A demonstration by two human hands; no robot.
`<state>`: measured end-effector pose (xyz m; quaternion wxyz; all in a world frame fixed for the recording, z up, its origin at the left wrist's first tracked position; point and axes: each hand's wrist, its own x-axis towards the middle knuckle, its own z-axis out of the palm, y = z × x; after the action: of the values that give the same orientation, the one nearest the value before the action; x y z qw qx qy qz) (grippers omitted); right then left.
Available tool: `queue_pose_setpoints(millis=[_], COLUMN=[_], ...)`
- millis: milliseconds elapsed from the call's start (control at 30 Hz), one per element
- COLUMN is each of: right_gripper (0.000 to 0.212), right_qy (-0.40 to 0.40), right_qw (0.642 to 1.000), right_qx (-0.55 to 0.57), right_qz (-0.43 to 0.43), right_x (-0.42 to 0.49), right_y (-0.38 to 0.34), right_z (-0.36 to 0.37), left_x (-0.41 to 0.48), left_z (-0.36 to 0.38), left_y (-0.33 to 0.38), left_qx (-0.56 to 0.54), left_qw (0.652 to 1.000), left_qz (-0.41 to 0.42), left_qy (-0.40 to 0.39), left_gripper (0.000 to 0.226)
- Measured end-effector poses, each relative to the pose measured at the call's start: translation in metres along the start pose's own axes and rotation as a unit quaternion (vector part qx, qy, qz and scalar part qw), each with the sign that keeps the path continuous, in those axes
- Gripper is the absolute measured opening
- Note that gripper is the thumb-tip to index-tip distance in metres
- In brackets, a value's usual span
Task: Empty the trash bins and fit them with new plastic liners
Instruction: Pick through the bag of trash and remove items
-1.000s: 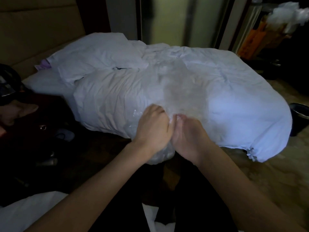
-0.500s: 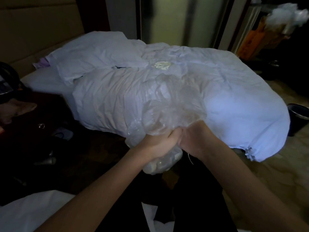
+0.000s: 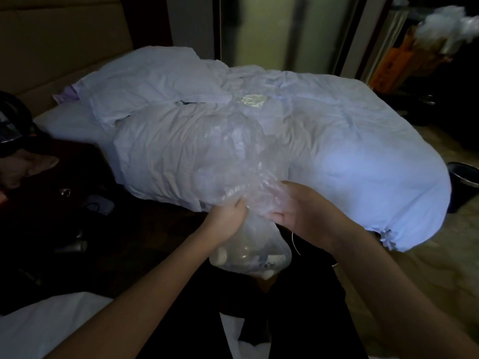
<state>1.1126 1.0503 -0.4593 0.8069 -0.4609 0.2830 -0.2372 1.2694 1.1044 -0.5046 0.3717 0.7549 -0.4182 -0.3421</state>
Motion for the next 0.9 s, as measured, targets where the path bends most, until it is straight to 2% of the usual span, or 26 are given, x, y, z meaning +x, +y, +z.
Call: queue_pose_setpoints(millis=[67,100,167,200,267,333,400,467,567,633,733,767,833,867,900], right_gripper=[0.026,0.025,0.024,0.03,0.056,0.074,0.076,0.064,0.038,0.031,0.033,0.031,0.02,0.015,0.014], right_qy=[0.008,0.012,0.059,0.078,0.046,-0.02,-0.034,-0.013,0.037,0.062,0.137,0.167,0.222,0.235,0.226], right_qw=[0.999,0.999,0.986,0.969,0.937,0.918,0.898,0.89,0.874,0.859,0.814,0.794,0.764,0.761,0.776], right_qx=[0.033,0.01,-0.107,-0.184,-0.311,-0.381,-0.424,-0.432,-0.449,-0.465,-0.523,-0.543,-0.559,-0.554,-0.535], right_qz=[-0.009,-0.035,-0.115,-0.146,-0.15,-0.106,-0.114,-0.146,-0.182,-0.204,-0.213,-0.214,-0.232,-0.241,-0.246], right_x=[0.001,0.001,0.005,0.007,0.012,0.018,0.026,0.032,0.034,0.032,0.026,0.023,0.018,0.017,0.016], right_y=[0.004,0.005,0.007,0.008,0.016,0.029,0.041,0.049,0.054,0.057,0.066,0.071,0.083,0.089,0.093], right_z=[-0.007,-0.012,-0.024,-0.029,-0.033,-0.032,-0.03,-0.029,-0.025,-0.019,-0.002,0.005,0.019,0.026,0.033], left_x=[0.005,0.007,0.007,0.006,0.006,0.006,0.009,0.014,0.022,0.025,0.027,0.025,0.022,0.018,0.014], left_z=[0.004,0.002,-0.003,-0.006,-0.012,-0.016,-0.016,-0.018,-0.015,-0.013,-0.013,-0.011,-0.005,0.0,0.005], left_y=[0.01,0.015,0.019,0.022,0.024,0.024,0.024,0.025,0.026,0.029,0.034,0.036,0.038,0.04,0.041], left_qx=[-0.189,-0.259,-0.355,-0.393,-0.414,-0.419,-0.438,-0.447,-0.397,-0.325,-0.084,0.017,0.184,0.209,0.206], left_qw=[0.981,0.965,0.934,0.919,0.91,0.904,0.891,0.883,0.909,0.942,0.989,0.99,0.969,0.96,0.956], left_qz=[0.022,0.001,-0.028,-0.019,0.011,0.037,0.039,0.044,0.044,0.042,0.121,0.14,0.158,0.164,0.166], left_qy=[0.024,0.038,0.032,0.014,-0.036,-0.075,-0.111,-0.139,-0.117,-0.073,-0.012,0.004,0.051,0.085,0.127], left_gripper=[0.025,0.024,0.023,0.019,0.02,0.025,0.027,0.027,0.026,0.028,0.032,0.032,0.024,0.014,0.017])
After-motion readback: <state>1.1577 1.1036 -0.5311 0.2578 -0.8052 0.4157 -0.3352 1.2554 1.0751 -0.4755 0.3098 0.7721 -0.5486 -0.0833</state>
